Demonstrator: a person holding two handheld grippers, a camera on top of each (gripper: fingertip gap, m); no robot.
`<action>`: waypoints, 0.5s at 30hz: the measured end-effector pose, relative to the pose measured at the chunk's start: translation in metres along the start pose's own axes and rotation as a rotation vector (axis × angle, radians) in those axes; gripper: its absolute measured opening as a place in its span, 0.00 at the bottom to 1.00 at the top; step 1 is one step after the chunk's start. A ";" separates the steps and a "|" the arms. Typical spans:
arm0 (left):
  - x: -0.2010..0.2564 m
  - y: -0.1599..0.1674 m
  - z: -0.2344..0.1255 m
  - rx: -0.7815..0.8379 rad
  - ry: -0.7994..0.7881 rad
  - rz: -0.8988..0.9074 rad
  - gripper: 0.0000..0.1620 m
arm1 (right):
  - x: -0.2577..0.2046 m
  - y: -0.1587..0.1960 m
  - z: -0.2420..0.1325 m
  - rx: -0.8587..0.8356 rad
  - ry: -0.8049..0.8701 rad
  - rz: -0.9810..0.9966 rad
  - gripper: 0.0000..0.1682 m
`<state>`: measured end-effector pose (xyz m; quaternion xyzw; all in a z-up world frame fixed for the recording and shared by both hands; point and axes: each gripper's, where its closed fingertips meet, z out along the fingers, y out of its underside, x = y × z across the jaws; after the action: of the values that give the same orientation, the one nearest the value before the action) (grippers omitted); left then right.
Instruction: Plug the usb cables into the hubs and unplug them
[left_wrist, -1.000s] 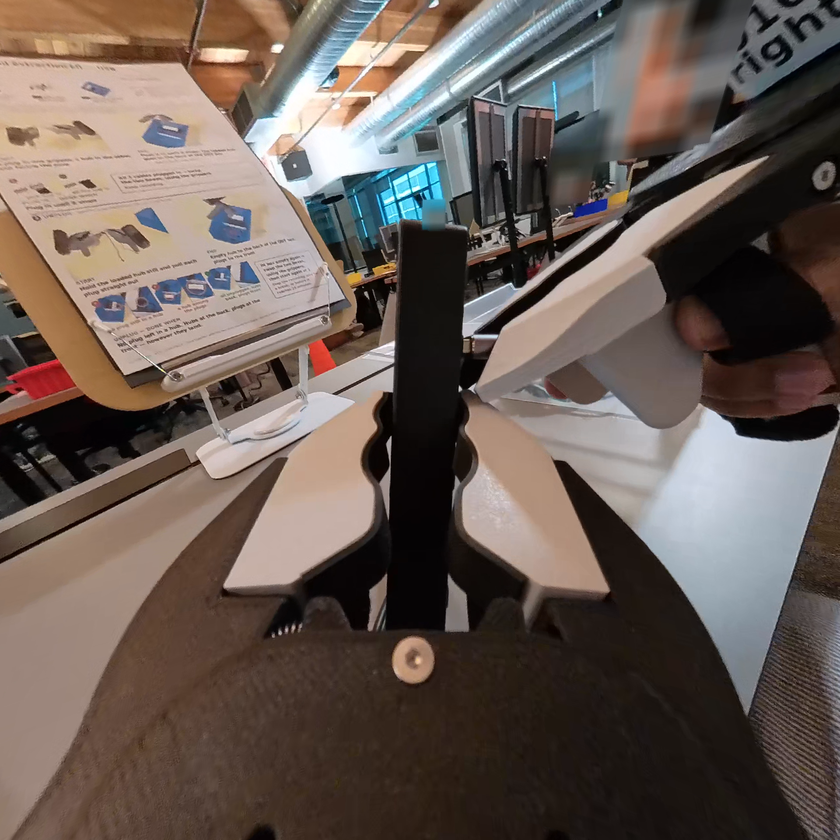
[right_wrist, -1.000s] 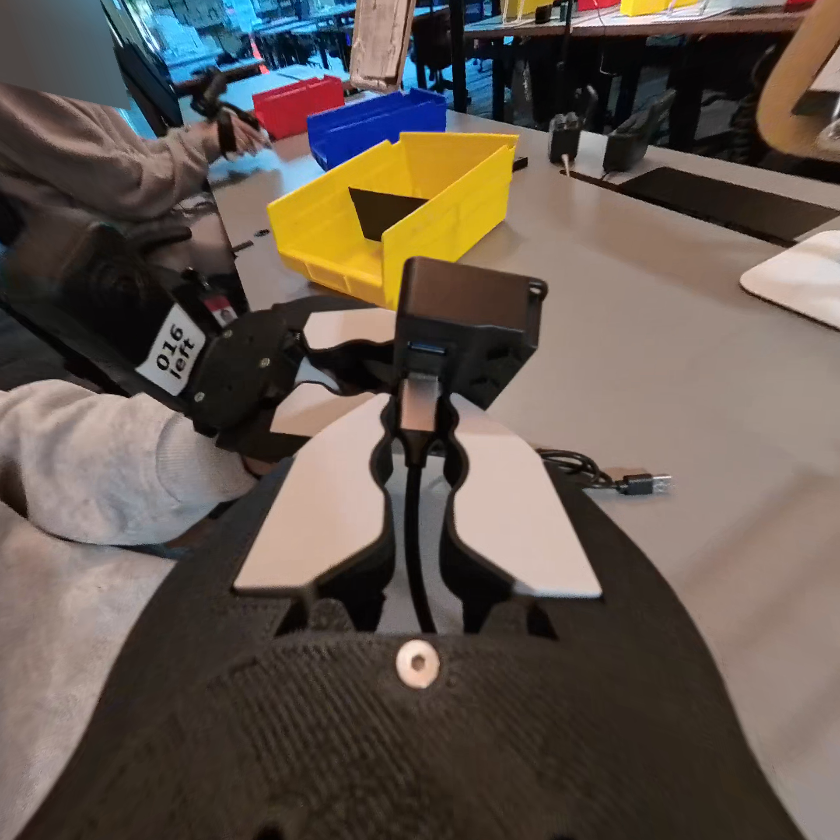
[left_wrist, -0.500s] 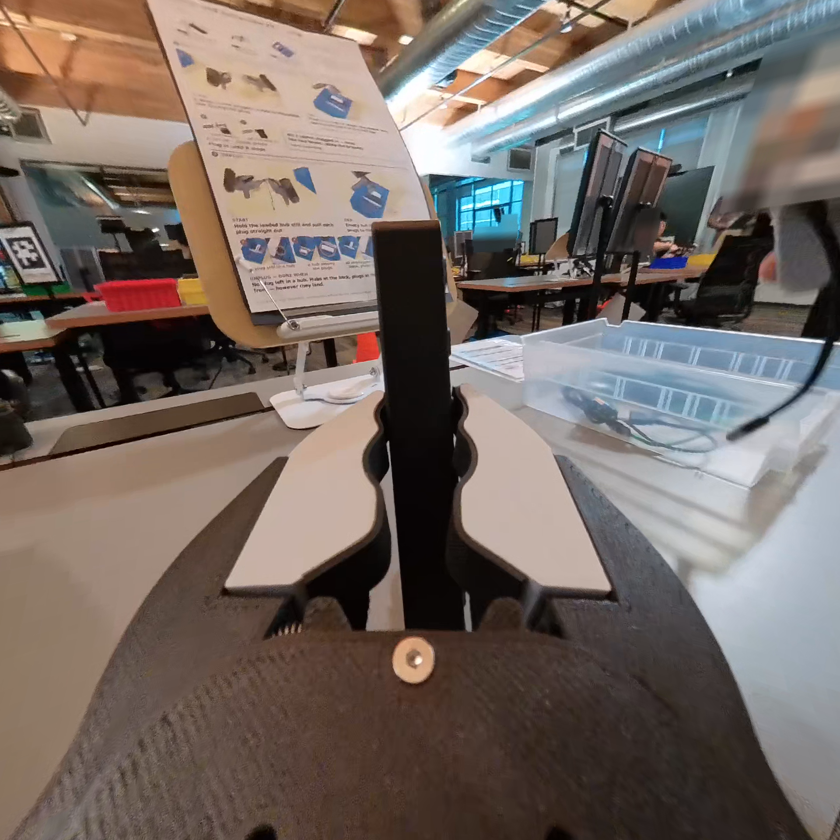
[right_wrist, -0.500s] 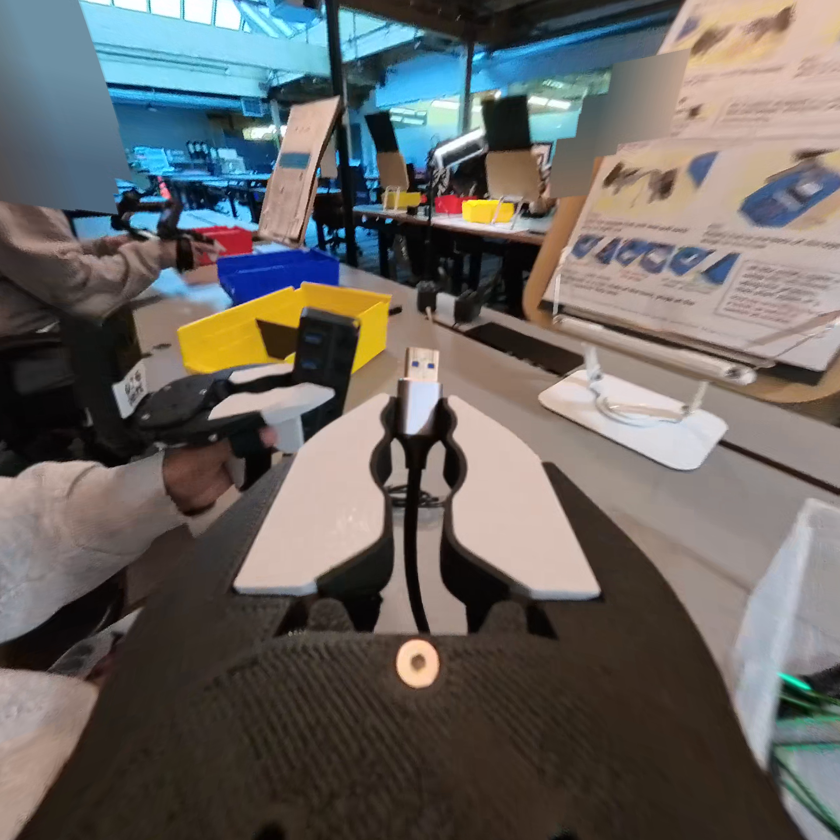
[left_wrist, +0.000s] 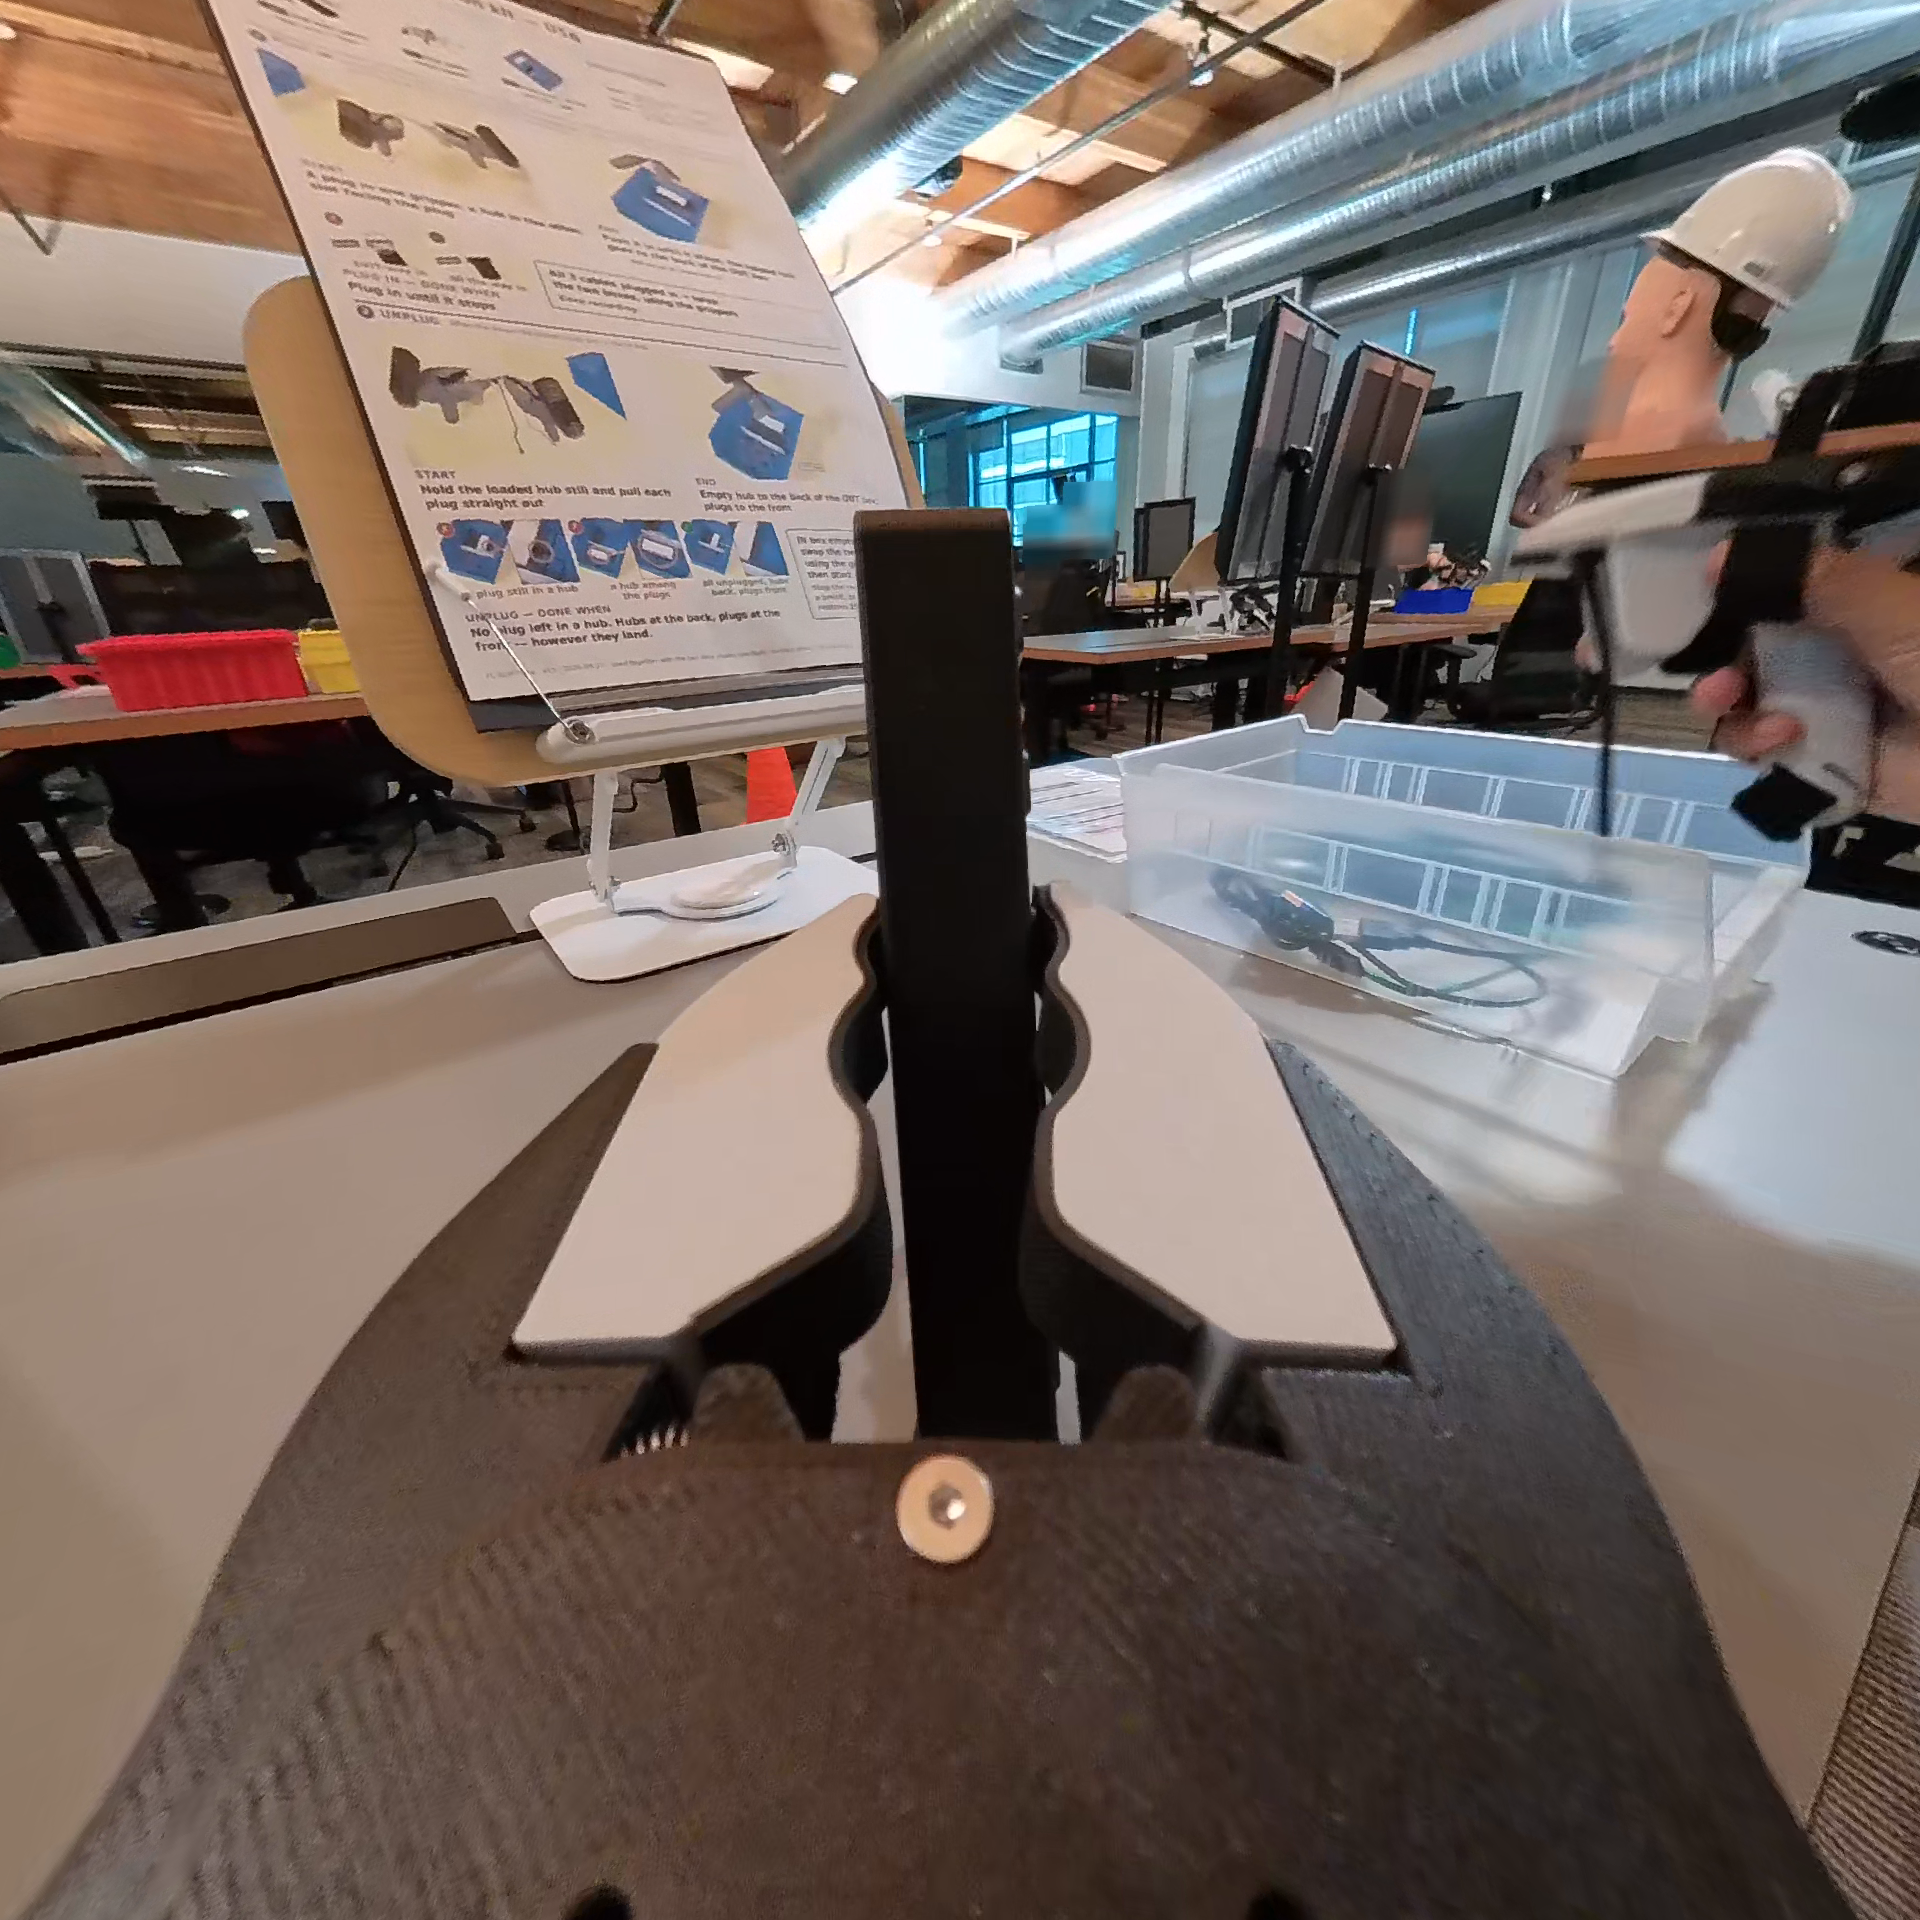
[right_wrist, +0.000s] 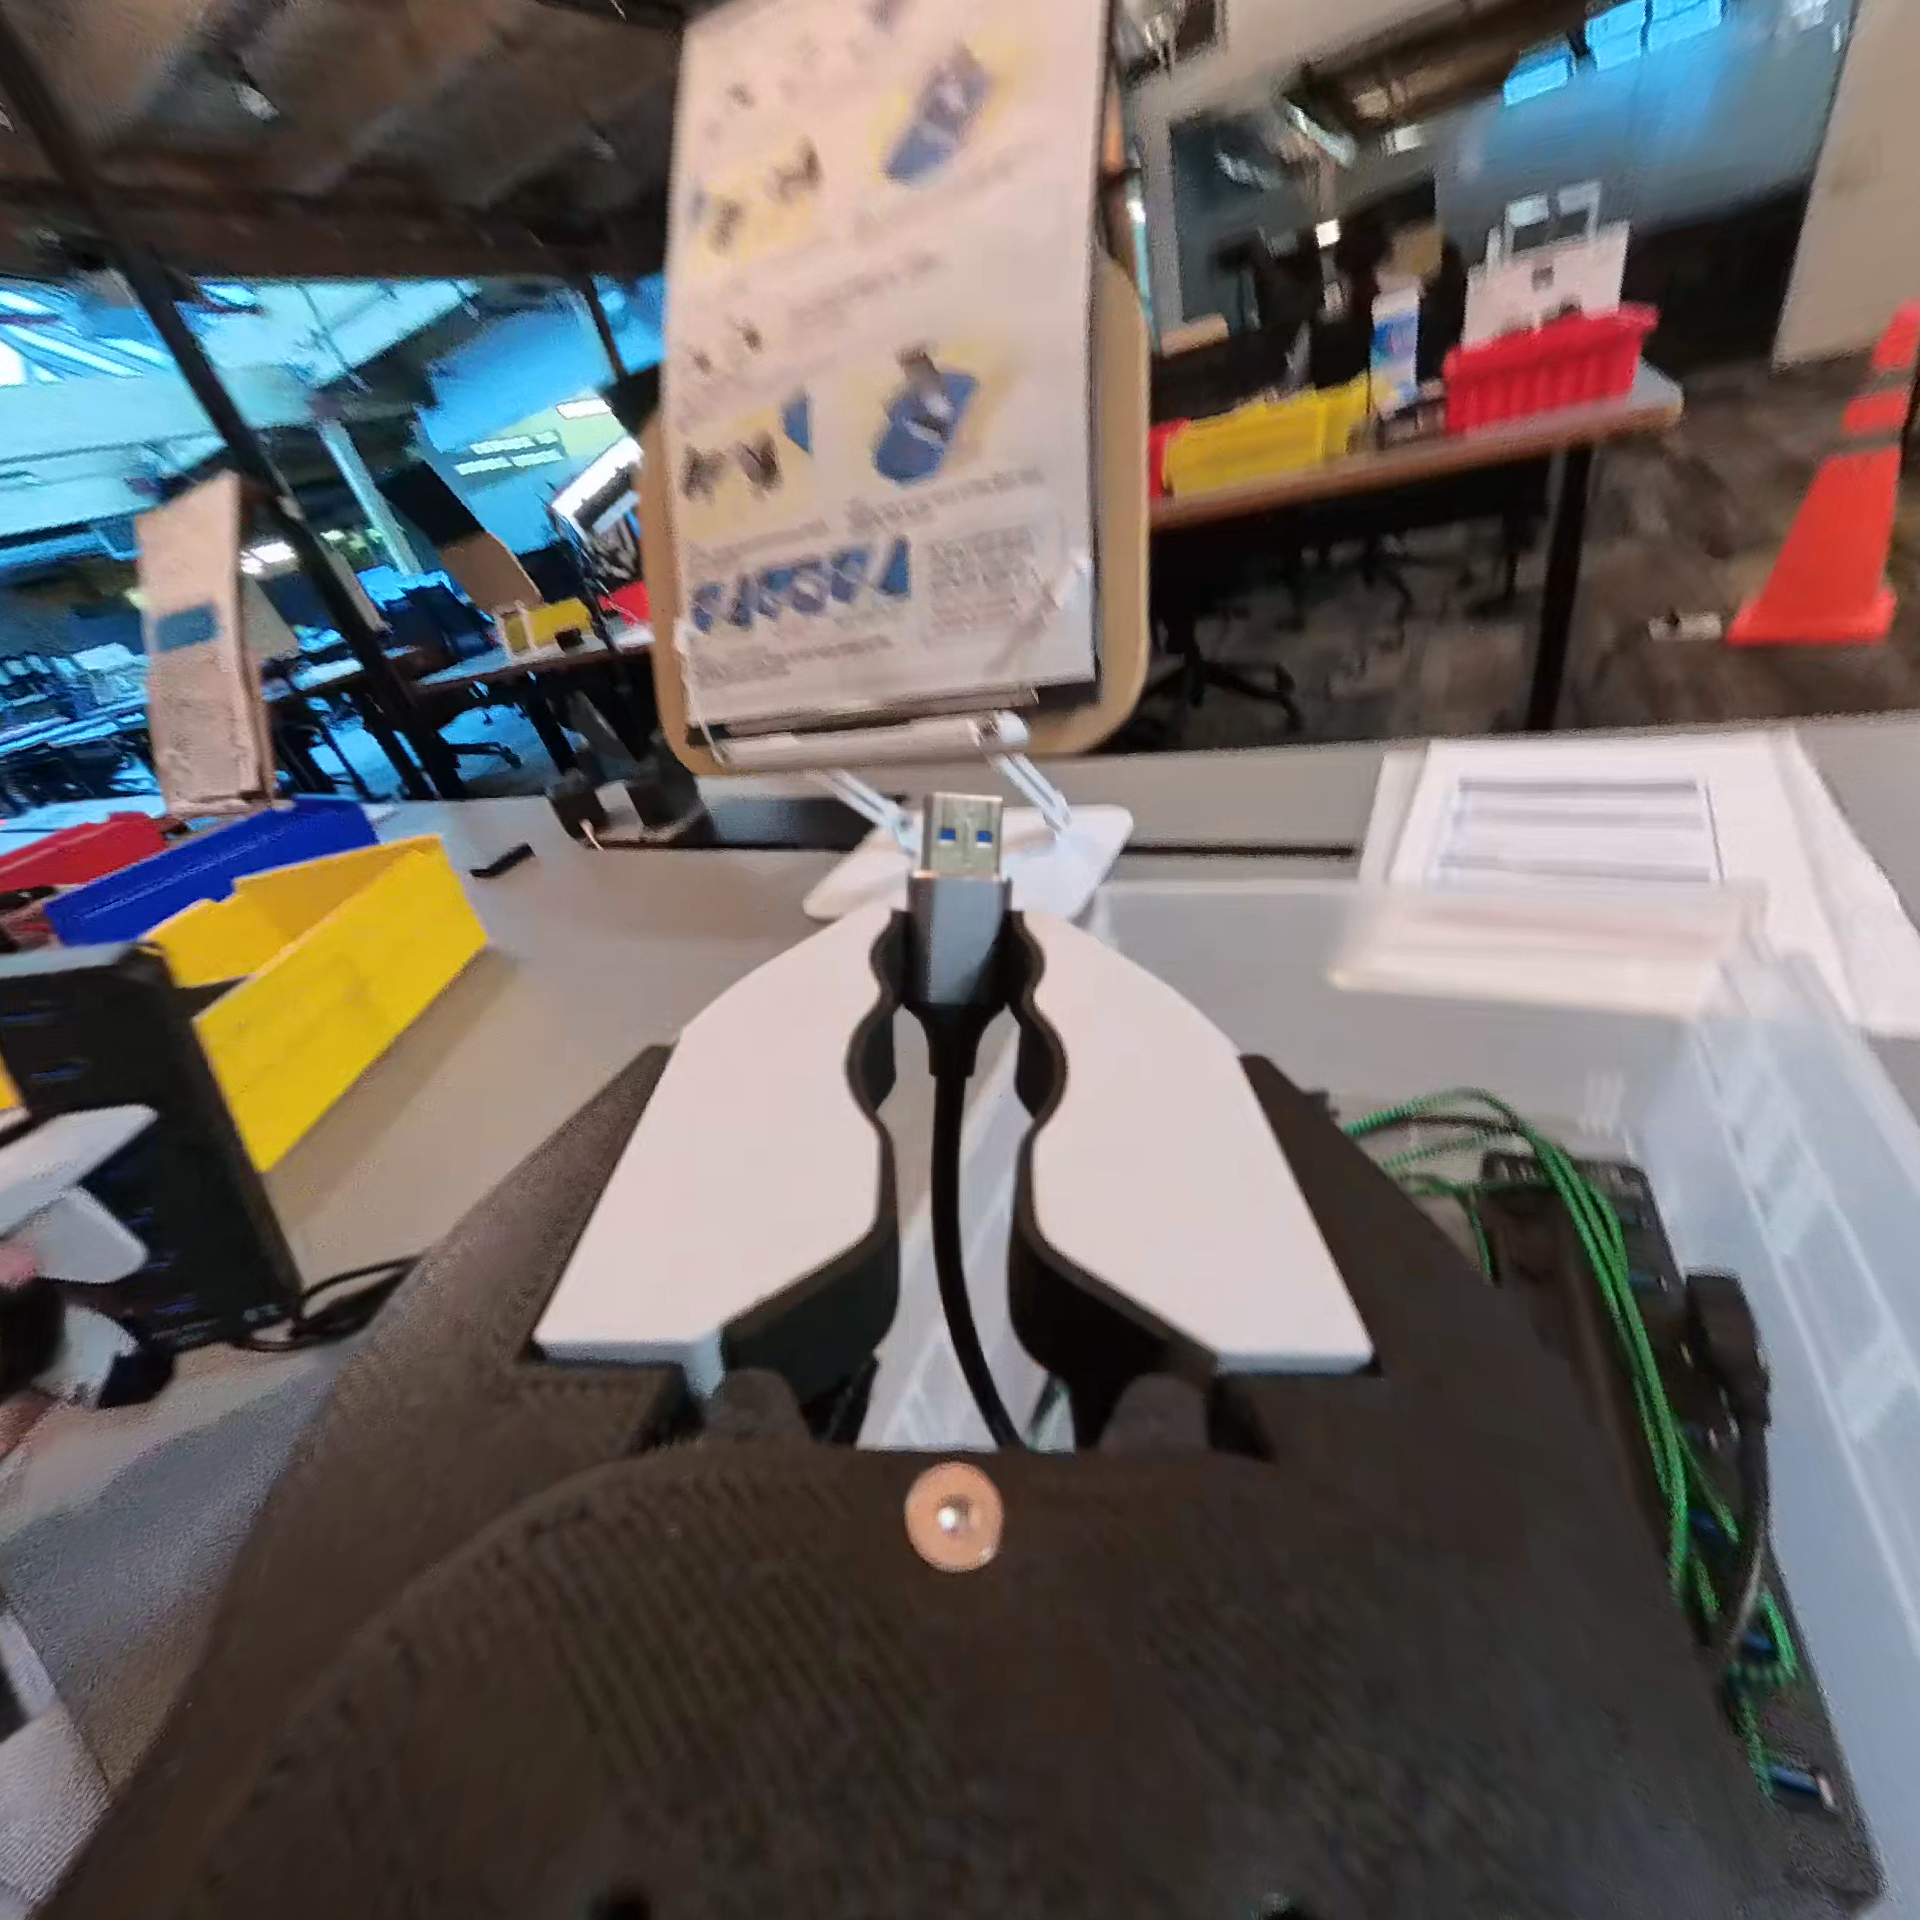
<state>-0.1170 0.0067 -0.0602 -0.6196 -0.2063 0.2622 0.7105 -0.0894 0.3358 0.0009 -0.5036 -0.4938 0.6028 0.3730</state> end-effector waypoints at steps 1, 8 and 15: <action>0.000 0.000 0.000 0.002 0.000 0.000 0.17 | 0.009 0.011 0.004 -0.032 0.017 0.019 0.14; -0.011 -0.002 -0.003 0.027 -0.016 -0.104 0.17 | 0.027 0.015 0.004 -0.026 0.085 0.061 0.35; -0.038 -0.017 -0.012 0.140 -0.043 -0.430 0.17 | -0.111 0.023 0.024 -0.049 -0.254 -0.047 0.31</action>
<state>-0.1373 -0.0278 -0.0437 -0.5047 -0.3300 0.1318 0.7868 -0.0876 0.2201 0.0056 -0.4202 -0.5634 0.6406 0.3092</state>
